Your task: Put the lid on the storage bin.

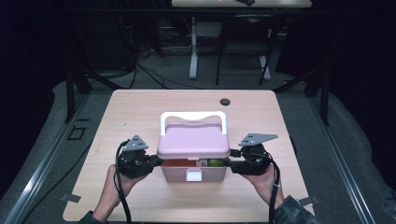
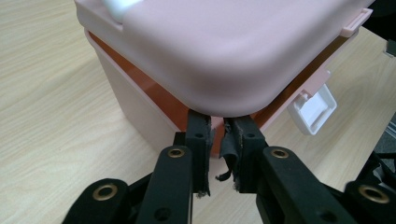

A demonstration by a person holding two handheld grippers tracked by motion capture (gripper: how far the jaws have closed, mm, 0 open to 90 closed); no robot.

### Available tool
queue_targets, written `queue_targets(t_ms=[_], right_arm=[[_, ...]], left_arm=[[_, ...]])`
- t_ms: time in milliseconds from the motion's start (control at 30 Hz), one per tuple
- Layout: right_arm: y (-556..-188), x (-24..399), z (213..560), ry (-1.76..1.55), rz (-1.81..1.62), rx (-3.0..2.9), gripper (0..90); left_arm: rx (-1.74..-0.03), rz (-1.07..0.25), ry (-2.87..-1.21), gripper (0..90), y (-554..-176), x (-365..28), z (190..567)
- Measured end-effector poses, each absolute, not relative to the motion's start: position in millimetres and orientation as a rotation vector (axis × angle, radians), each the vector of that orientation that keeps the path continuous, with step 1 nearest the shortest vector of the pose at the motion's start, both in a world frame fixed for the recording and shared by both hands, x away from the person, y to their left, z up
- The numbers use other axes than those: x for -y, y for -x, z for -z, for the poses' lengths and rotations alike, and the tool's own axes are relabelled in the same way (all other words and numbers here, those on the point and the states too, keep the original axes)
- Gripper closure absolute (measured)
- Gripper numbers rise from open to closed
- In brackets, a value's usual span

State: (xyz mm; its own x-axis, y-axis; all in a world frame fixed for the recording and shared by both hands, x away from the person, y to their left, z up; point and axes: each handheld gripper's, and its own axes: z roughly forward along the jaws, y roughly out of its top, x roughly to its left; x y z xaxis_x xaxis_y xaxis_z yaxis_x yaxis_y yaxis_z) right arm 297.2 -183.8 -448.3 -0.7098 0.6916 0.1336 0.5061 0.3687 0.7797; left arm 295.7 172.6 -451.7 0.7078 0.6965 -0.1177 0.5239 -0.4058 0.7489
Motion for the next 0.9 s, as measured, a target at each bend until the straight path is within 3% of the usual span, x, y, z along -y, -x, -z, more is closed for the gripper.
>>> queue_targets(t_ms=[267,467,667,900], right_arm=[[-296,183,451,-1.077,-1.246,-2.413,53.3],[-297,183,452,-1.081,-1.241,-2.421,52.5],[-296,182,455,-1.098,-1.219,-2.436,50.4],[-295,179,459,-1.12,-1.156,-2.458,46.8]], left_arm=[[-0.938,-0.26,-2.133,67.5,-293,-175,454],[-0.961,-0.264,-2.155,42.2,-290,-182,453],[-0.978,-0.269,-2.168,24.3,-288,-190,455],[-1.032,-0.288,-2.201,15.5,-297,-195,471]])
